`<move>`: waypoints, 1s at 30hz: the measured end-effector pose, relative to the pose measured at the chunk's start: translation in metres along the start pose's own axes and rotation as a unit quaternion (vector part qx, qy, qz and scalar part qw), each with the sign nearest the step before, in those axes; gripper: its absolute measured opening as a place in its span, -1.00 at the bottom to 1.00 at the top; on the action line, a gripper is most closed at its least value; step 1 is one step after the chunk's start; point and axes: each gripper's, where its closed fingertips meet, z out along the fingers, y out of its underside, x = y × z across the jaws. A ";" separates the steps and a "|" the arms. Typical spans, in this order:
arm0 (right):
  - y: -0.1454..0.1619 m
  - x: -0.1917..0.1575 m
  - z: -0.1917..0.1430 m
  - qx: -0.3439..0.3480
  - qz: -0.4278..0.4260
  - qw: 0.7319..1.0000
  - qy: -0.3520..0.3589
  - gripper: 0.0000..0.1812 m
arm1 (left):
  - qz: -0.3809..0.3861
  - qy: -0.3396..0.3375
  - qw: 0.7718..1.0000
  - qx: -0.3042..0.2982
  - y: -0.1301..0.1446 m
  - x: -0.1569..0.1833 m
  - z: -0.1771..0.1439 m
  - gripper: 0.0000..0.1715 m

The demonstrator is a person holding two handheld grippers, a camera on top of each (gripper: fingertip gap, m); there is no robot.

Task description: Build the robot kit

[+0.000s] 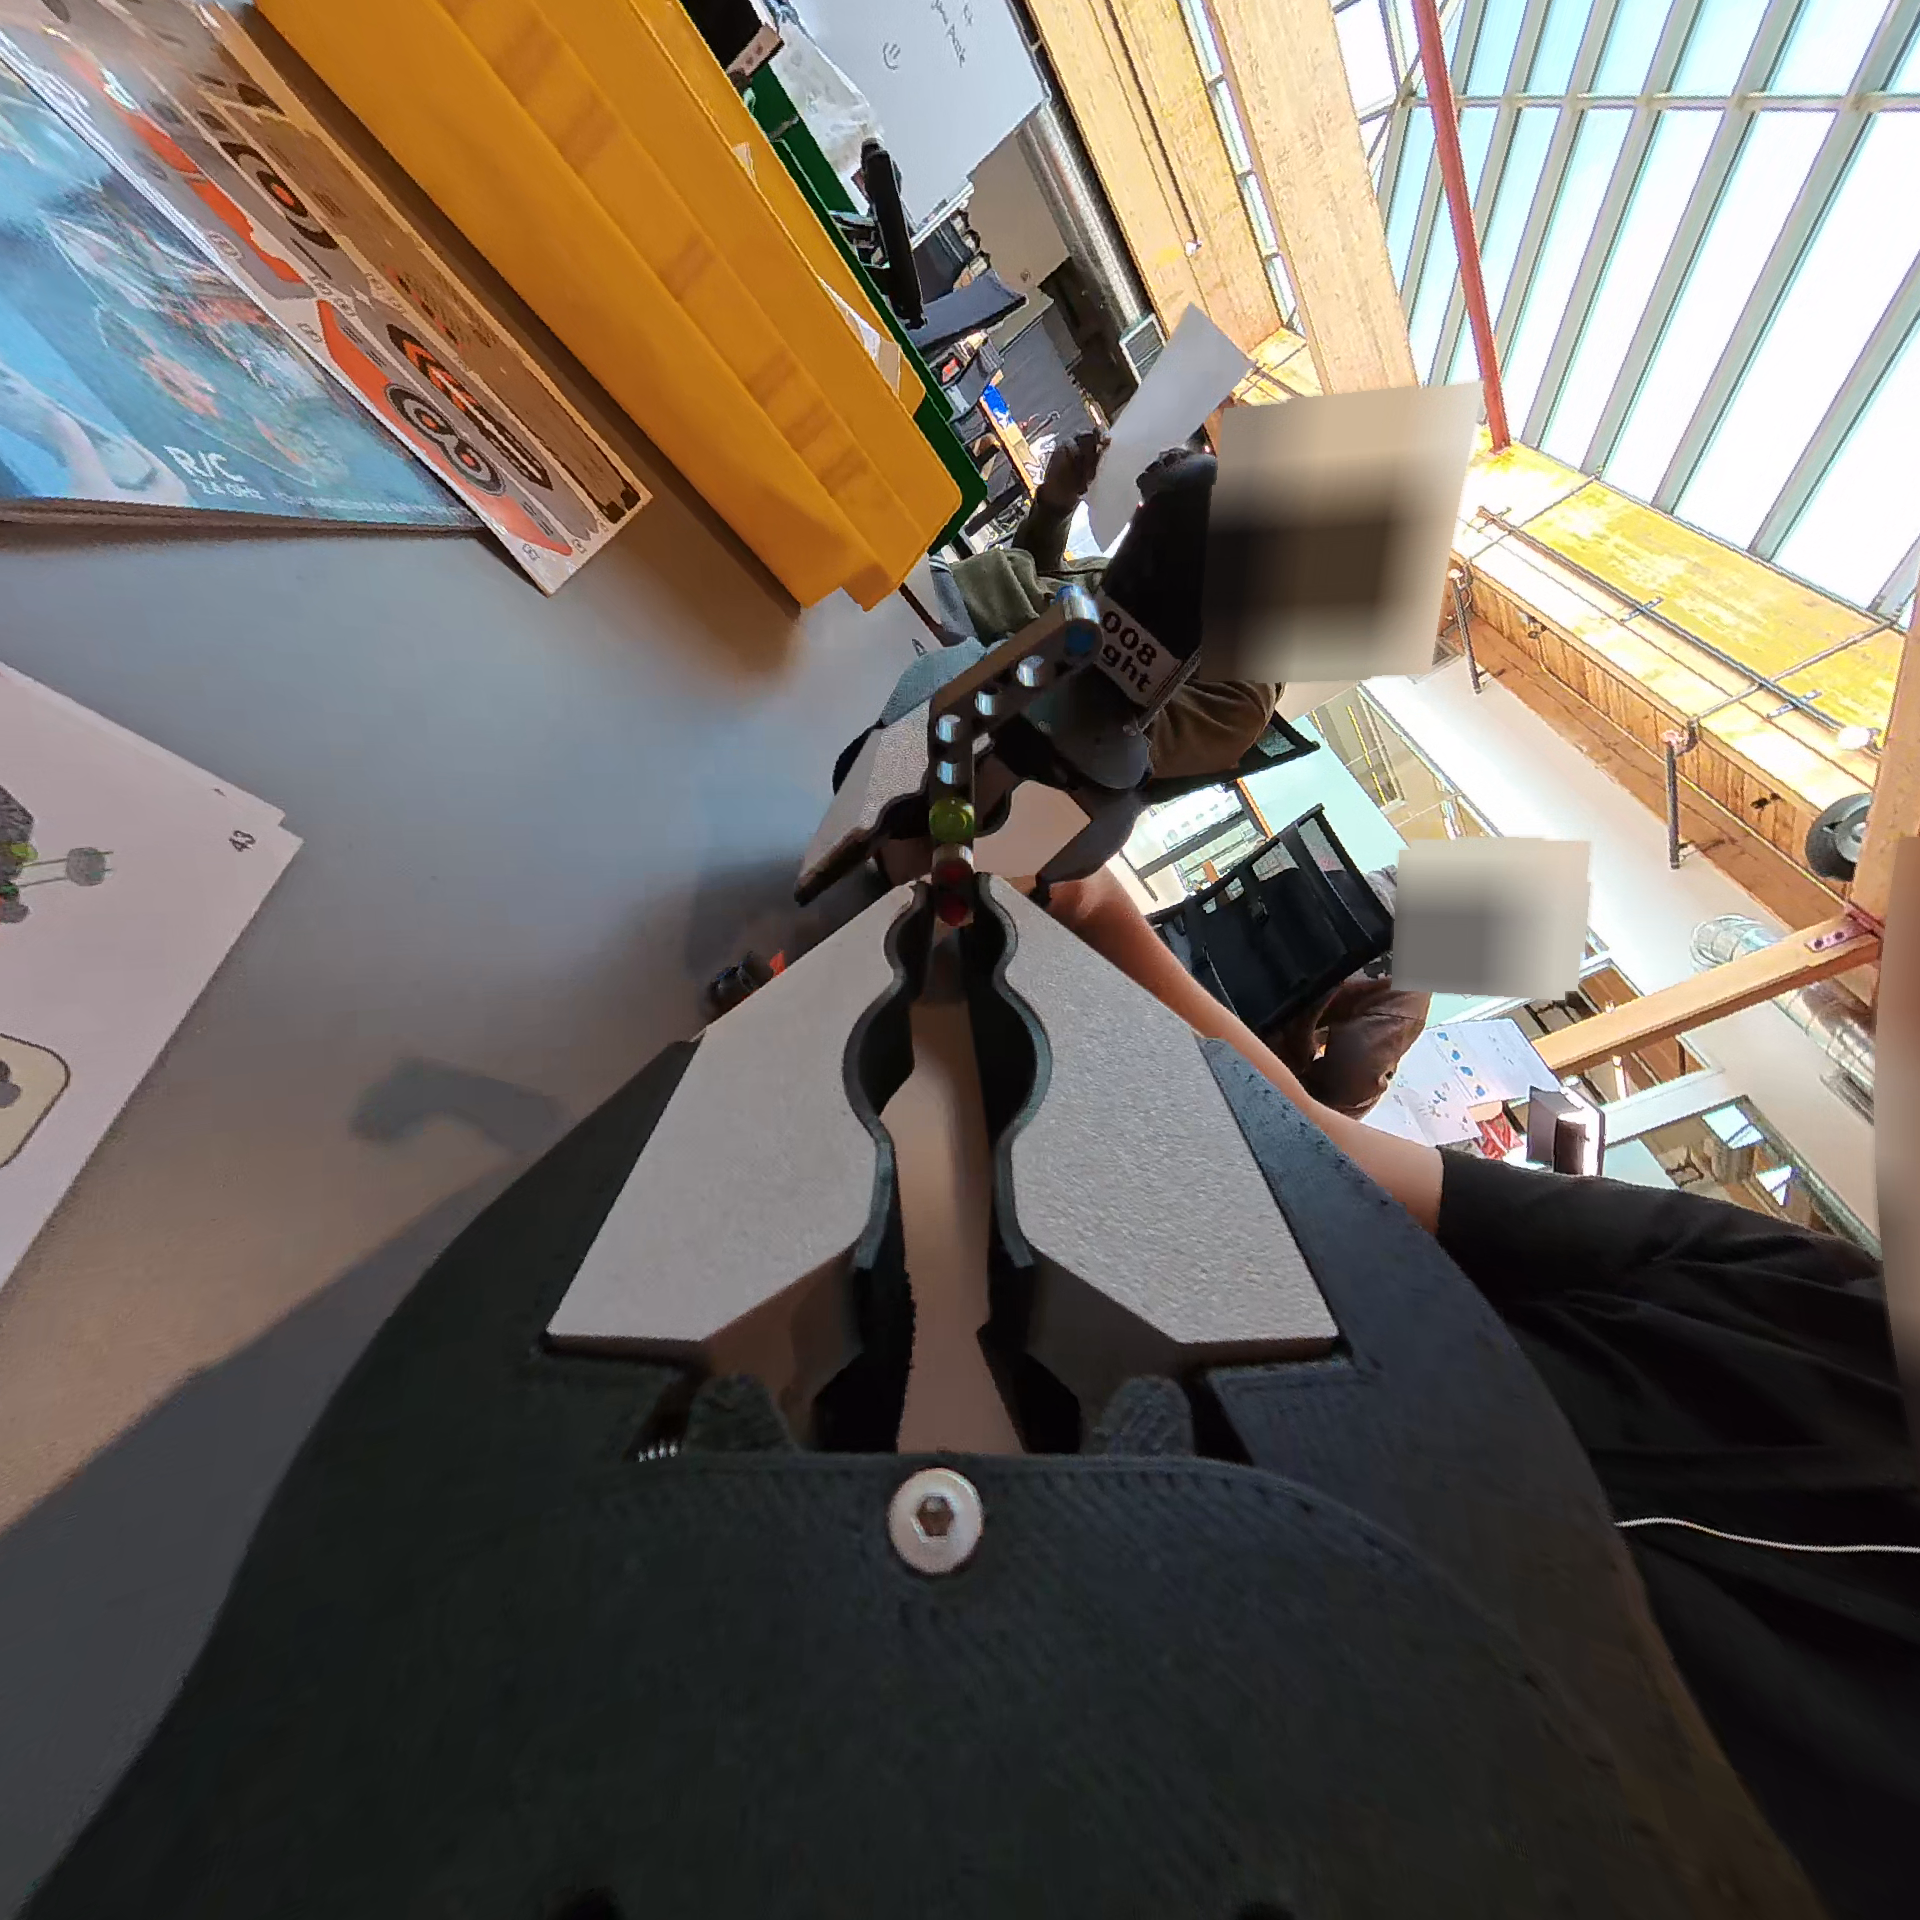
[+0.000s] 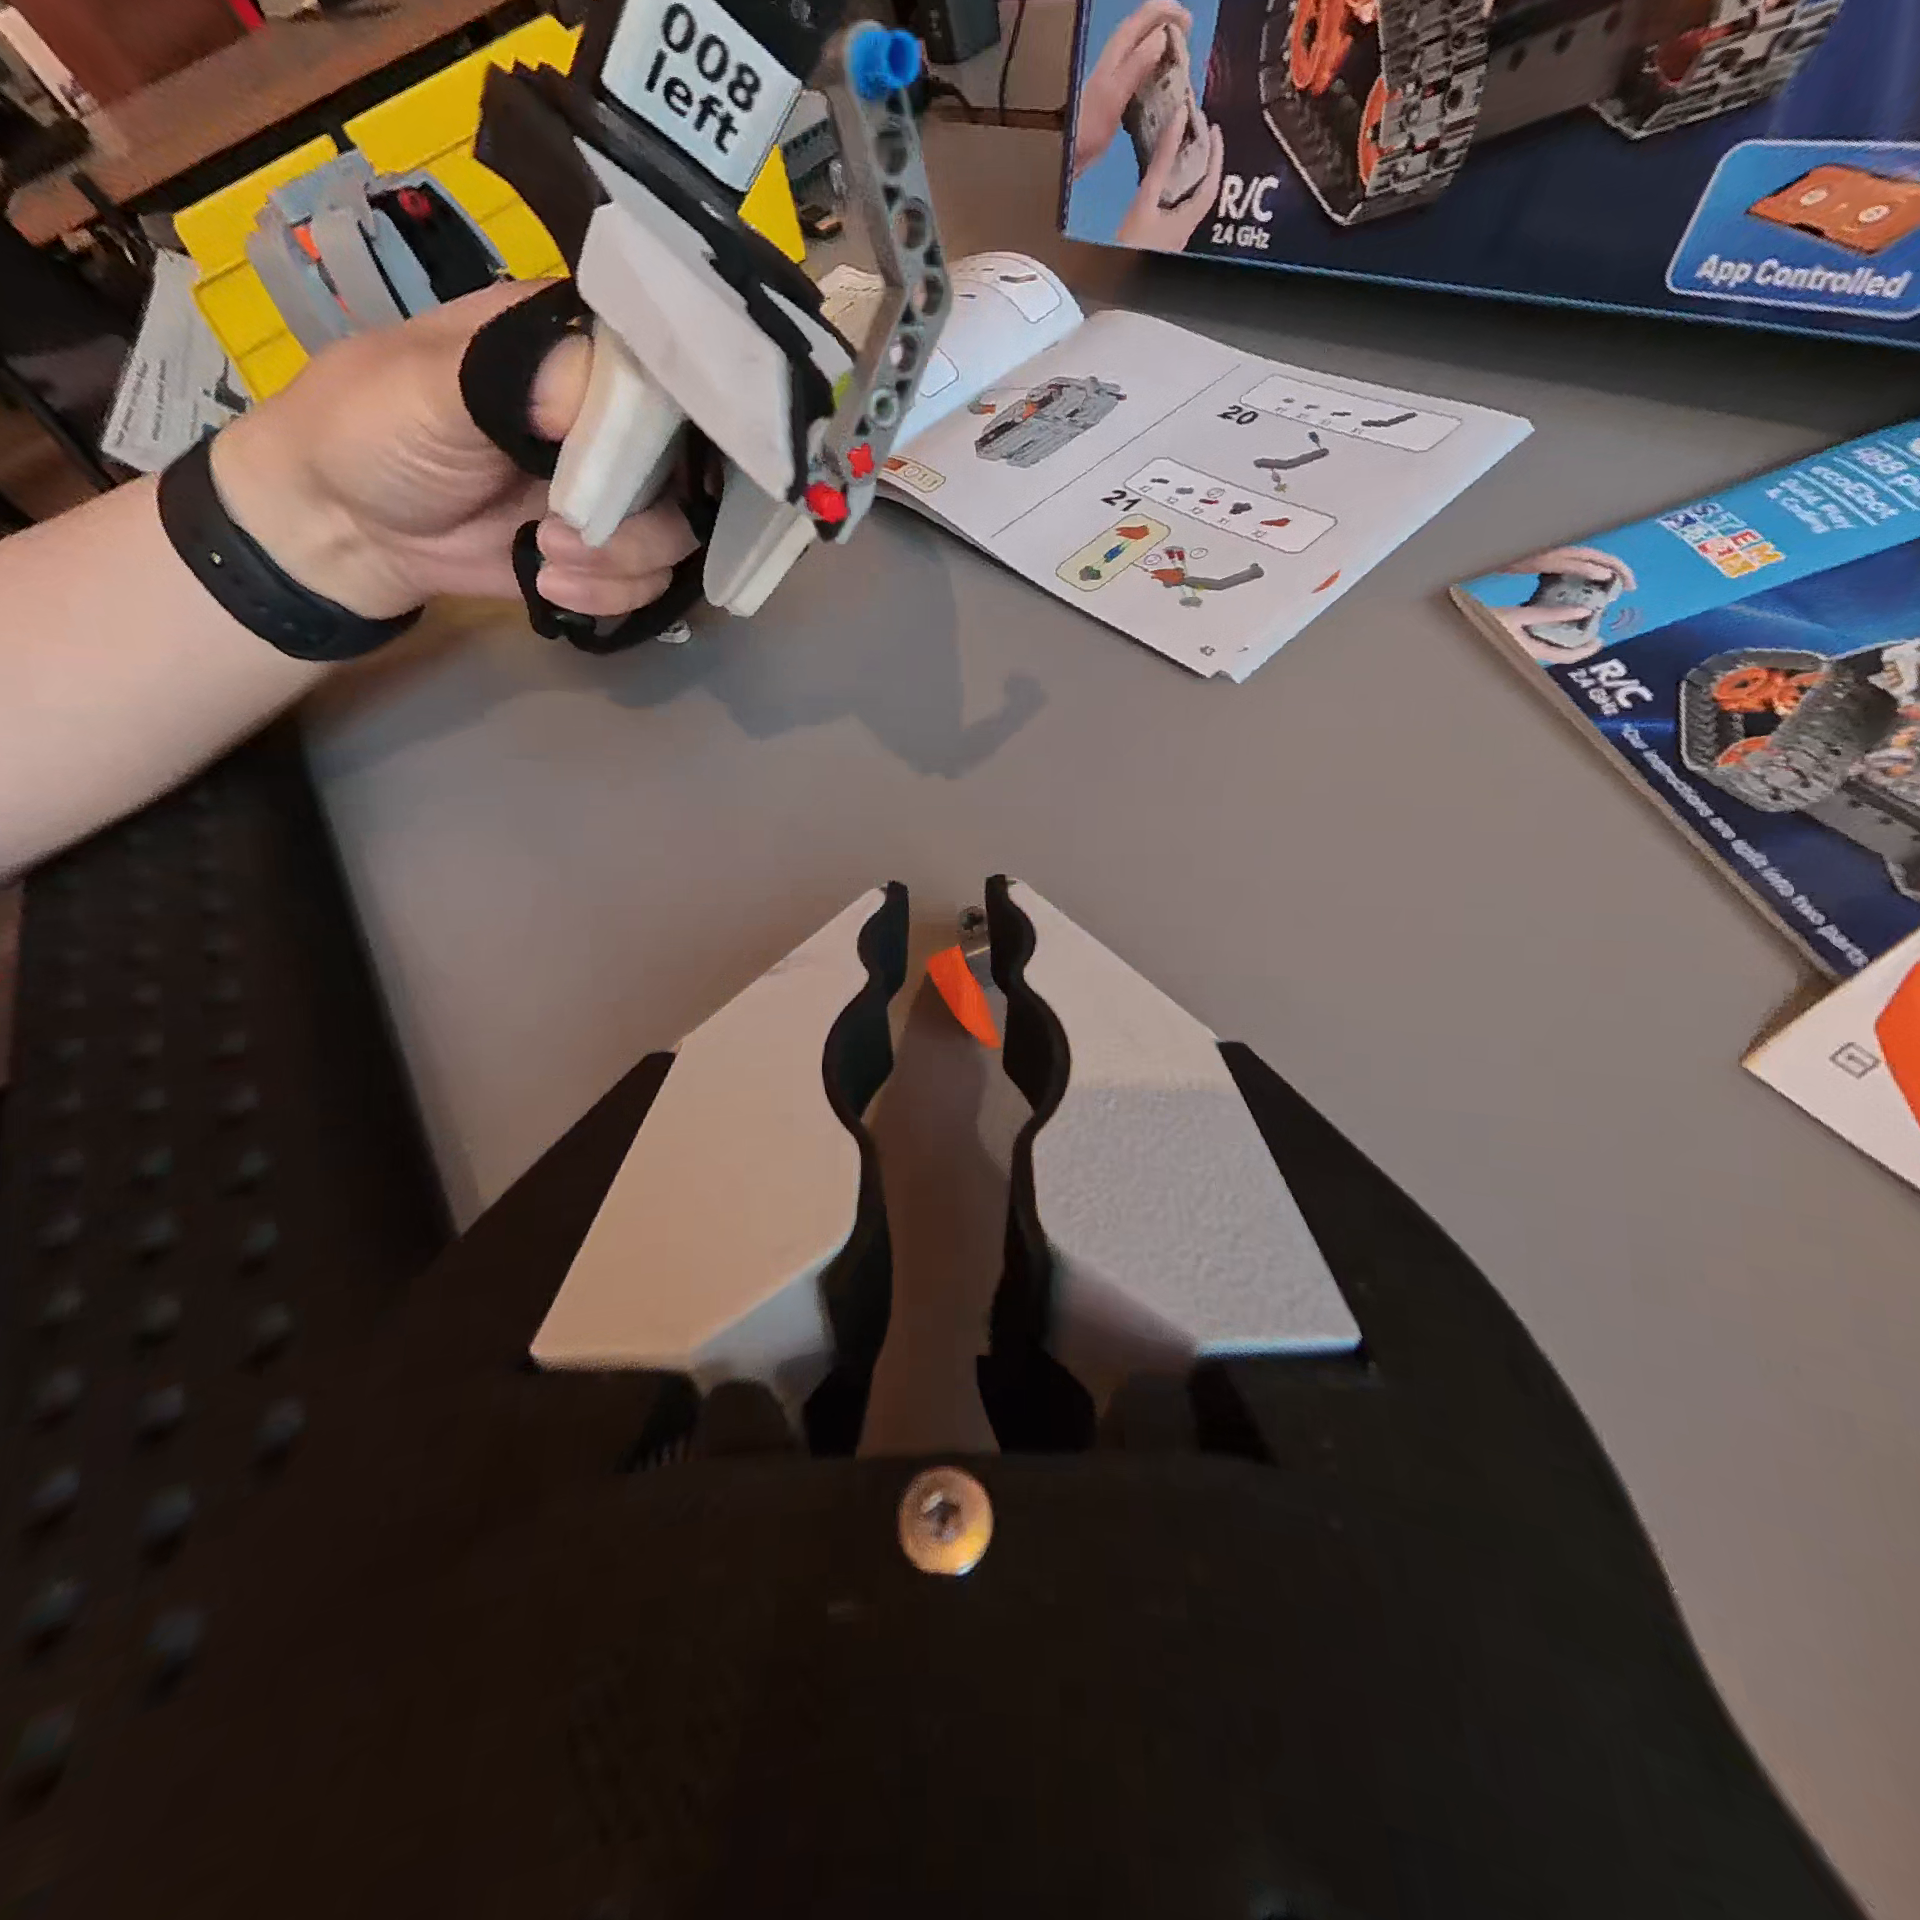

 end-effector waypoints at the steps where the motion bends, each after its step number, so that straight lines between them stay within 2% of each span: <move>1: 0.000 0.000 0.001 -0.004 -0.017 1.000 0.006 -0.83 | 0.000 0.000 1.000 0.000 0.000 0.000 0.000 -0.94; 6: 0.007 0.004 0.008 -0.041 -0.074 0.996 0.041 -0.83 | 0.002 -0.001 1.000 0.006 -0.001 0.001 -0.002 -0.94; 11: -0.003 0.003 0.004 -0.002 -0.069 0.996 0.051 -0.83 | -0.001 0.000 1.000 0.010 -0.003 0.002 -0.003 -0.94; 22: -0.006 0.013 -0.003 0.018 -0.061 0.994 0.090 -0.80 | 0.001 -0.002 1.000 0.008 -0.001 0.003 0.001 -0.95; 26: -0.002 0.011 -0.004 -0.029 -0.082 0.992 0.091 -0.84 | 0.005 -0.027 0.999 0.019 -0.005 -0.002 -0.006 -0.94; 30: 0.000 0.004 -0.005 -0.156 -0.133 0.976 0.073 -0.84 | 0.013 -0.075 0.997 0.022 -0.007 -0.013 -0.014 -0.94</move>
